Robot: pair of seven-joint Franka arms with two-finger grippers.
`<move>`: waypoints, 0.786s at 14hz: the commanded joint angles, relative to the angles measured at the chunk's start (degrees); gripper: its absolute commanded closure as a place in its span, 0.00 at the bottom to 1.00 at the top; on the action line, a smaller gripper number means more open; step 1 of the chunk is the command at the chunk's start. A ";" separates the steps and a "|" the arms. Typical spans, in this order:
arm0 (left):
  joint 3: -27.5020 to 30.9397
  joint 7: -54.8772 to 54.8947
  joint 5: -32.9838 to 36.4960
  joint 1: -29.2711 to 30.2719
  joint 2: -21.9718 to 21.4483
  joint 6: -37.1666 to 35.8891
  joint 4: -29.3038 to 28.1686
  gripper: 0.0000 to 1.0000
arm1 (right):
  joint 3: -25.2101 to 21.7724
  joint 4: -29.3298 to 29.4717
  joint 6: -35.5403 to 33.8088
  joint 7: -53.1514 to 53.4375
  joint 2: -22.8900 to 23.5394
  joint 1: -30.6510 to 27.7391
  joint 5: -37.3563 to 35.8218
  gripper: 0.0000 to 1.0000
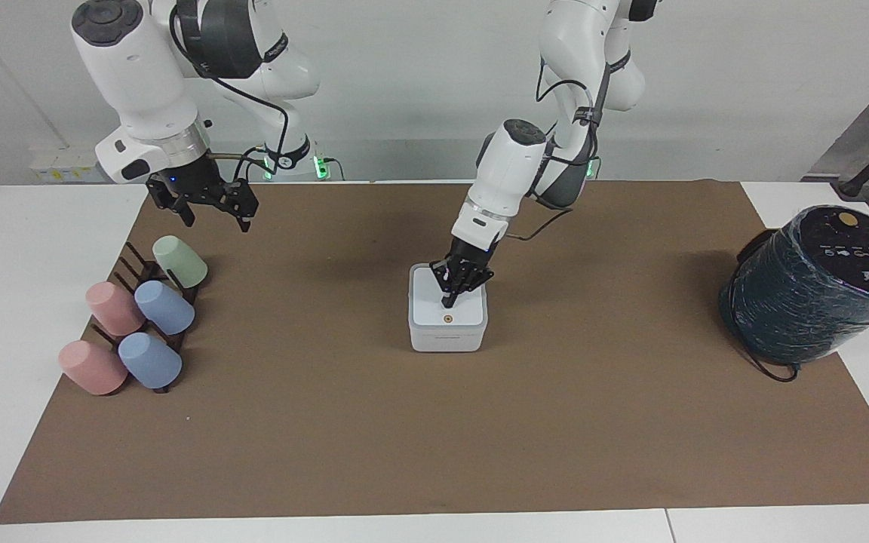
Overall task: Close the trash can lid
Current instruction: 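Press the lid shut on the can with the left gripper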
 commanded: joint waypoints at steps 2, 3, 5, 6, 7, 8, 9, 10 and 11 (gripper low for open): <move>0.48 0.57 -1.12 -0.70 4.15 1.98 1.08 0.94 | 0.02 -1.50 1.40 -1.16 -1.20 -0.45 0.44 0.00; 0.48 0.40 -1.12 -0.70 4.15 1.20 2.13 0.94 | 0.02 -1.50 1.40 -1.16 -1.11 -0.45 0.44 0.00; 0.56 0.31 -1.12 -0.27 4.23 -3.27 5.20 0.94 | 0.02 -1.50 1.40 -1.16 -1.11 -0.45 0.44 0.00; 0.56 0.39 -0.94 0.09 4.06 -6.51 6.78 0.94 | 0.02 -1.50 1.40 -1.16 -1.11 -0.45 0.44 0.00; 0.56 0.57 -0.59 0.79 3.88 -9.42 8.36 0.94 | 0.02 -1.50 1.40 -1.16 -1.11 -0.45 0.44 0.00; 0.56 0.57 -0.50 1.75 3.53 -12.06 9.60 0.94 | 0.02 -1.50 1.40 -1.16 -1.20 -0.45 0.44 0.00; 0.65 0.57 -0.50 2.46 3.36 -15.13 11.61 0.94 | 0.02 -1.50 1.40 -1.16 -1.11 -0.45 0.44 0.00; 0.82 0.66 -0.50 3.25 3.35 -19.51 14.33 0.94 | 0.02 -1.50 1.40 -1.16 -1.20 -0.45 0.44 0.00; 1.00 1.35 -0.42 4.56 3.35 -24.51 16.96 0.93 | 0.02 -1.50 1.40 -1.16 -1.11 -0.45 0.44 0.00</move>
